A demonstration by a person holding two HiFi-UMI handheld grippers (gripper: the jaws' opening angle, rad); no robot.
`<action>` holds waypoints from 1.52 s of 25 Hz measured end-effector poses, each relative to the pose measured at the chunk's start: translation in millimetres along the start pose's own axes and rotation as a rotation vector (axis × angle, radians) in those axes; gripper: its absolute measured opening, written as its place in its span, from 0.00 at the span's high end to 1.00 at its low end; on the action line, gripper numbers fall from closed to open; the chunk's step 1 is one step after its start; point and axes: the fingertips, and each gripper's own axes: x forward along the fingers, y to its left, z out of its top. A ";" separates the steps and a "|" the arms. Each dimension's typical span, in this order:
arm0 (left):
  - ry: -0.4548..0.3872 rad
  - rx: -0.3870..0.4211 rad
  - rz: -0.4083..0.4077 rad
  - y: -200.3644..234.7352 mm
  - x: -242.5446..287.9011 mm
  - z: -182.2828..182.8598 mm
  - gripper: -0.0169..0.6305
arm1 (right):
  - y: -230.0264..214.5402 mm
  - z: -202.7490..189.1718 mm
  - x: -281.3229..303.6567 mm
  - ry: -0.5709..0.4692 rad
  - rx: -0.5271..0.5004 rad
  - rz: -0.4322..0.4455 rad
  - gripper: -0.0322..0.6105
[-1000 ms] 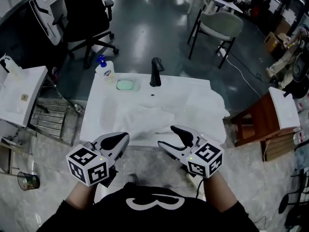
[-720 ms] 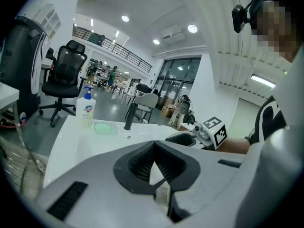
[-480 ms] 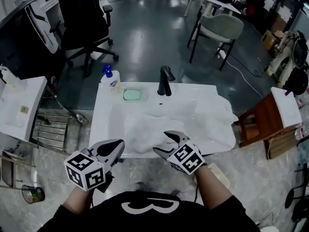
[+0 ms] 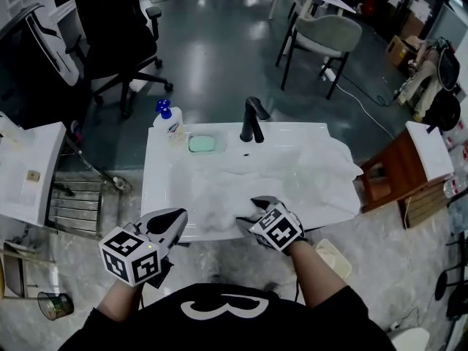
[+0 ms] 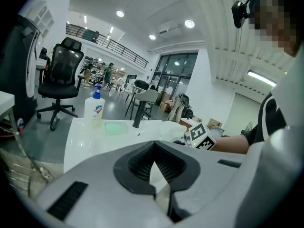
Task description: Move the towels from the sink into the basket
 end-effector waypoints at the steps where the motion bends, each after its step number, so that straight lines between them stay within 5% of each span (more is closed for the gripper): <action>1: 0.001 0.000 -0.003 1.3 0.0 -0.2 0.96 | -0.1 -0.9 1.2 0.010 0.014 -0.002 0.53; 4: 0.002 -0.002 -0.012 4.3 1.1 -1.4 0.96 | -1.8 -1.9 2.1 0.024 0.039 -0.021 0.69; 11: 0.008 0.003 -0.027 1.8 3.2 -2.1 0.96 | -7.4 4.6 -6.2 -0.025 0.109 -0.035 0.81; 23: 0.021 0.004 -0.028 -10.1 8.1 -3.6 0.96 | -16.0 31.8 -45.9 -0.149 0.128 -0.085 0.83; 38: 0.018 0.025 -0.020 -67.5 25.1 7.8 0.96 | -19.5 82.9 -175.6 -0.398 0.057 -0.119 0.83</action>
